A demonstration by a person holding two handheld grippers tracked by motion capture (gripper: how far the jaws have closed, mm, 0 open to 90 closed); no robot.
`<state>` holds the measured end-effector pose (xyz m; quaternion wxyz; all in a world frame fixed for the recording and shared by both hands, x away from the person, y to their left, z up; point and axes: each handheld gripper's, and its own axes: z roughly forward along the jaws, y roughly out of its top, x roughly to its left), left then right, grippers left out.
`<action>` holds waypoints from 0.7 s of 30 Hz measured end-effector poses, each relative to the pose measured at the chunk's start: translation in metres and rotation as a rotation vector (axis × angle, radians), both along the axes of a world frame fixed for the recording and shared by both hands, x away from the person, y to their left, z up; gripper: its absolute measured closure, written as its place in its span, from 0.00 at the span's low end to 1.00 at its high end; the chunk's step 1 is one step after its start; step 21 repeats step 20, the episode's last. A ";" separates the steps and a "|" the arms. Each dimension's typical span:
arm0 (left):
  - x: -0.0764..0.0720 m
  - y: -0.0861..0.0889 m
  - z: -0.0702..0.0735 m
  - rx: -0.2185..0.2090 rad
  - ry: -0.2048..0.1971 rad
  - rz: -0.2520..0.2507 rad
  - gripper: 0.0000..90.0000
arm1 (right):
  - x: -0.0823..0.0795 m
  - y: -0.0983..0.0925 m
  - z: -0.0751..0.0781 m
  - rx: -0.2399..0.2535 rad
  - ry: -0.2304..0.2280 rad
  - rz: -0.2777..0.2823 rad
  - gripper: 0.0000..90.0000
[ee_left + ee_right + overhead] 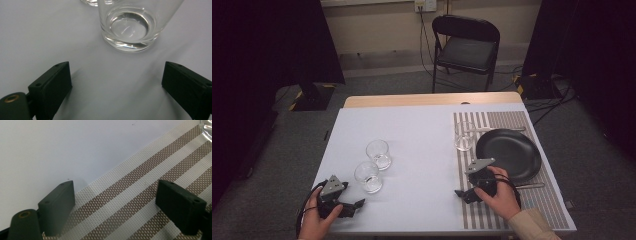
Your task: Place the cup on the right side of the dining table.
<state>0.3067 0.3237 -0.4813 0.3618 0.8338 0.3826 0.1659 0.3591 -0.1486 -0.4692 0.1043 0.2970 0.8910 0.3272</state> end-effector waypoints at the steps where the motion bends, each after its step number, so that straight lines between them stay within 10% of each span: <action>1: 0.000 0.000 0.000 0.000 0.000 0.000 0.09 | -0.001 0.001 0.000 -0.002 -0.003 -0.001 0.16; 21: 0.000 0.000 0.000 0.001 0.000 0.000 0.09 | -0.002 -0.001 -0.002 0.015 -0.016 0.004 0.15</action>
